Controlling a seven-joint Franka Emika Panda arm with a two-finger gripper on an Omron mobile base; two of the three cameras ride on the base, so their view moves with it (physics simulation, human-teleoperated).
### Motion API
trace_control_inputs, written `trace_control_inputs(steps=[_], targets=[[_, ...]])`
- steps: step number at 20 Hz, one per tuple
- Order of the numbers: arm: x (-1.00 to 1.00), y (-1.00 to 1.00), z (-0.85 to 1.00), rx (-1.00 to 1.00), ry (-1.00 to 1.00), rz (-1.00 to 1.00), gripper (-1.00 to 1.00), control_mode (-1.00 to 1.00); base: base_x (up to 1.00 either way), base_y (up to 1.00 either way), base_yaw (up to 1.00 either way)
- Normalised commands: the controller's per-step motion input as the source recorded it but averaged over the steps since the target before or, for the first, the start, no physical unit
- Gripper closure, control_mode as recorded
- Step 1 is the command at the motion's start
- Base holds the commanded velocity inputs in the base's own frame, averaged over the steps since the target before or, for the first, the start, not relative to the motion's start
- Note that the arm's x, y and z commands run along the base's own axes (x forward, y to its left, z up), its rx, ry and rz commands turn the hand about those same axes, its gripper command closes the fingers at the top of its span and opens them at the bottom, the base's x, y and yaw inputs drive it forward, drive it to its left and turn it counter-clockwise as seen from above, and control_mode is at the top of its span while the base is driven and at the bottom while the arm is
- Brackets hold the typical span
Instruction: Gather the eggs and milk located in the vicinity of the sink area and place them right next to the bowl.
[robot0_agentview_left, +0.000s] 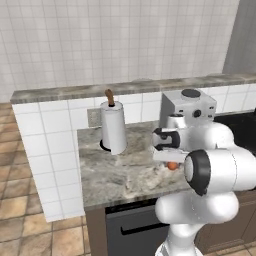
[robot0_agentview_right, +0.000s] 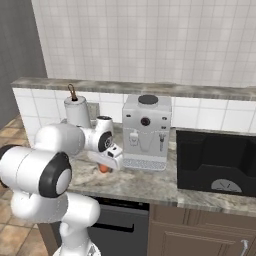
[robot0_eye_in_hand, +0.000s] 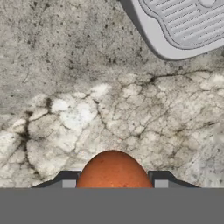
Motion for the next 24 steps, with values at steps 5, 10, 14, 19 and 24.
trace_control_inputs(steps=[5, 10, 14, 19, 24], targets=[[-0.98, 0.0, 1.0, 0.01, -0.02, 0.11, 1.0, -1.0, 0.0, 0.0, 0.0], [-1.0, 0.0, 1.0, 0.0, -0.13, 0.09, 1.0, -1.0, 0.0, 0.0, 0.0], [-0.87, 0.0, 1.0, 0.07, -0.34, 0.0, 1.0, -1.0, 0.0, 0.0, 0.0], [-0.61, 0.0, 0.91, 0.0, -0.31, 0.0, 1.0, -1.0, 0.0, 0.0, 0.0], [-0.06, 0.0, 0.34, -0.23, -0.02, 0.0, 1.0, -1.0, 0.0, 0.0, 0.0]])
